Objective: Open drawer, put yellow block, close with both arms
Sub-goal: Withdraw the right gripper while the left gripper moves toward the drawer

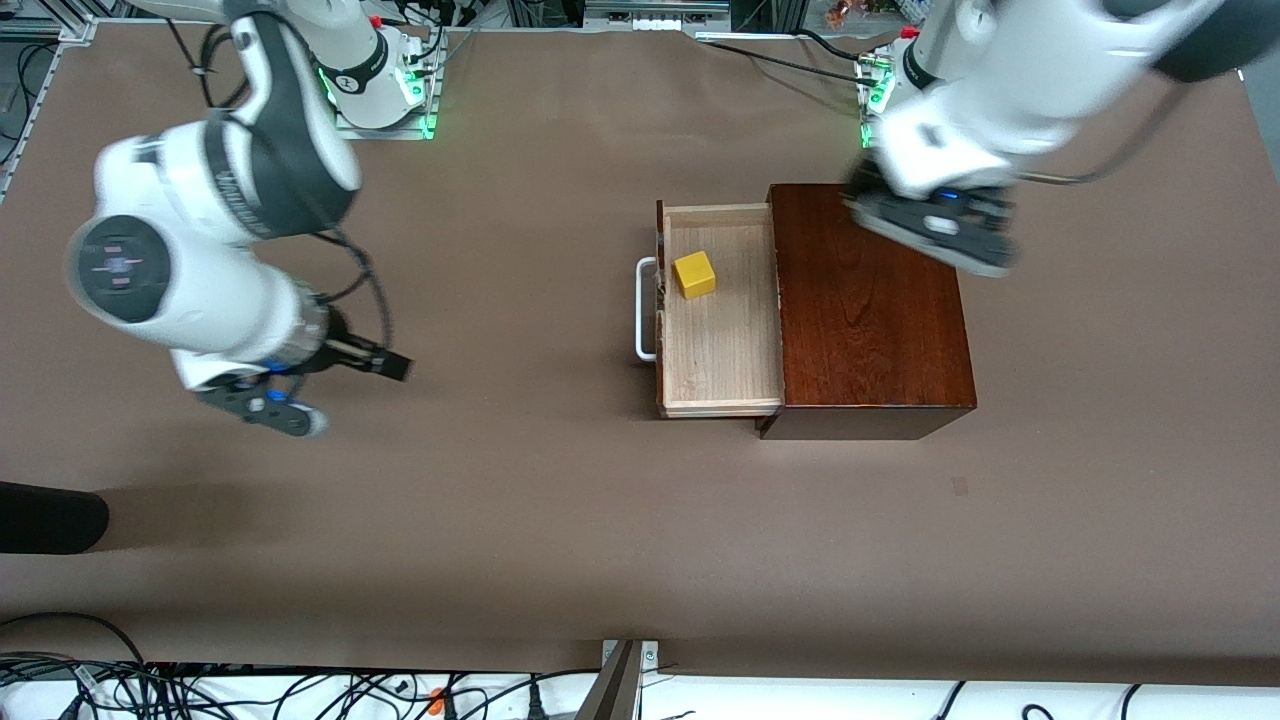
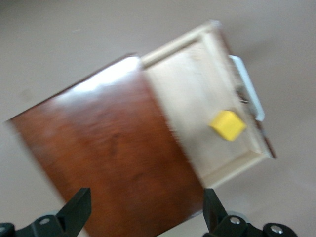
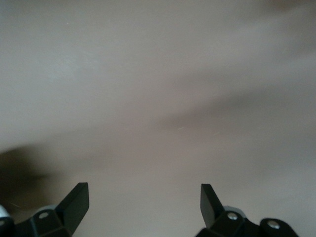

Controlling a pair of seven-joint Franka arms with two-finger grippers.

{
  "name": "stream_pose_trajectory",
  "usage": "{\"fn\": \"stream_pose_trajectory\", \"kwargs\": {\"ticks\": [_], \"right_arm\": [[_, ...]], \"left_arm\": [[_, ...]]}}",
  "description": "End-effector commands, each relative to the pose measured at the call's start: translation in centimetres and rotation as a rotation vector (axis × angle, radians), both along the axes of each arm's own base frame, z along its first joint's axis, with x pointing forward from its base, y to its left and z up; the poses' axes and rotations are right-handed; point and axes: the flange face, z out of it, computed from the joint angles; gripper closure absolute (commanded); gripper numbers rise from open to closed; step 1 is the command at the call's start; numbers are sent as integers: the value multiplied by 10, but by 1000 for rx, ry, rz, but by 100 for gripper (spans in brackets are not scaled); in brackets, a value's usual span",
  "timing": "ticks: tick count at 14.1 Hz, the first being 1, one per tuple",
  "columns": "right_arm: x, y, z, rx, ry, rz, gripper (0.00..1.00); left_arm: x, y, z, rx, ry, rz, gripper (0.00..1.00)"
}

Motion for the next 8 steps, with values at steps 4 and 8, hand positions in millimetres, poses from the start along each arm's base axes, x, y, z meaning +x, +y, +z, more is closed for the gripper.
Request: {"fn": "stream_pose_trajectory", "kwargs": {"ticks": [4, 8], "right_arm": [[-26, -104, 45, 62, 14, 219, 0], [-74, -150, 66, 38, -36, 277, 0]], "left_arm": [[-71, -178, -45, -93, -29, -381, 0], [-102, -247, -120, -101, -20, -690, 0]]}}
